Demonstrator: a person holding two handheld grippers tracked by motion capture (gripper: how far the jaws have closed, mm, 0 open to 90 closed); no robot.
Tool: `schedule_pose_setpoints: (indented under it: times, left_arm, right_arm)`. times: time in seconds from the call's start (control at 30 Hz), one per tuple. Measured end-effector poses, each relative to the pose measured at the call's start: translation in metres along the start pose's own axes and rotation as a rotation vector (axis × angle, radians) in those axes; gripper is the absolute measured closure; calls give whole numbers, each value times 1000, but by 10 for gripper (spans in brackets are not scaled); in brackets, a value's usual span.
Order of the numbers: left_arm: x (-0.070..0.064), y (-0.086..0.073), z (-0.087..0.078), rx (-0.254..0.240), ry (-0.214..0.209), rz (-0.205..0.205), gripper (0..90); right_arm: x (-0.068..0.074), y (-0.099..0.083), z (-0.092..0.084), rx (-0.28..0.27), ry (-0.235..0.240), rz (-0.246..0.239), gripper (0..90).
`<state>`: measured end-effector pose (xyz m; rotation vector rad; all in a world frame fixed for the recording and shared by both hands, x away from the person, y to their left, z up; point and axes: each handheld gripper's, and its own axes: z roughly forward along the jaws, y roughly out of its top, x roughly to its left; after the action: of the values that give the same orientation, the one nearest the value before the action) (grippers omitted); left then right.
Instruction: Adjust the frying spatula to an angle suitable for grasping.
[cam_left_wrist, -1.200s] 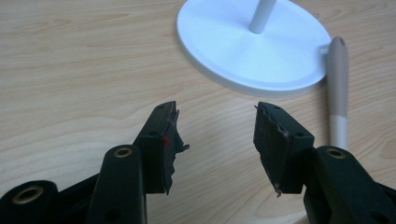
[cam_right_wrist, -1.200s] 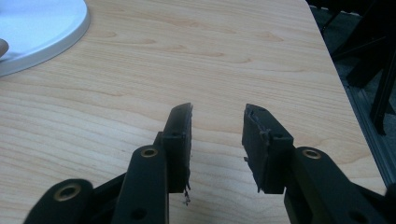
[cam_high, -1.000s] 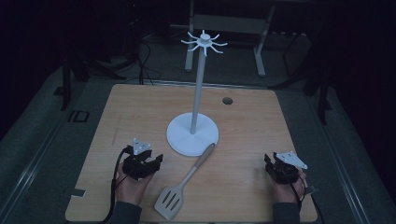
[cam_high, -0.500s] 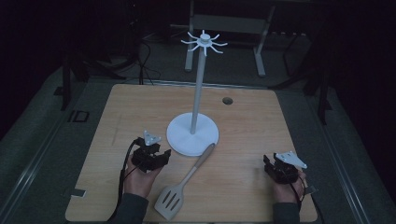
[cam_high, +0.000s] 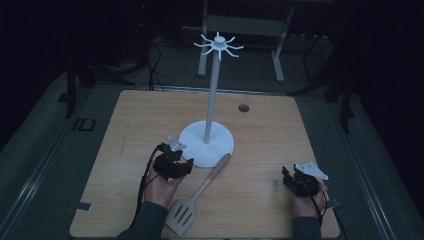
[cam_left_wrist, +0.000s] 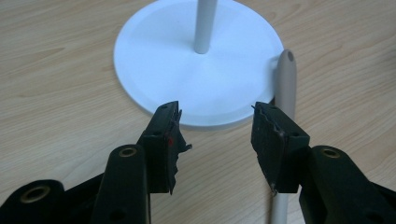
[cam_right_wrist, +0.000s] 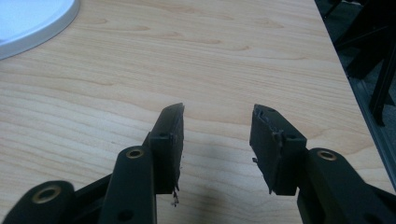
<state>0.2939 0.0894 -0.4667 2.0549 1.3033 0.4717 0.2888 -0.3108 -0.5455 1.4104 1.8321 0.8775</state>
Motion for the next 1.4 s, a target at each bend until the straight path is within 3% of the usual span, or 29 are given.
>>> schedule_pose_setpoints:
  times: [0.97,1.4]
  left_arm:
    - [-32,15,33,123,-24,112,524]
    - [-47,11,54,197,-34,164,593]
  right_arm:
    - [-6,-1,1,4,-5,39,527]
    - [-9,-2,2,15,-13,49,526]
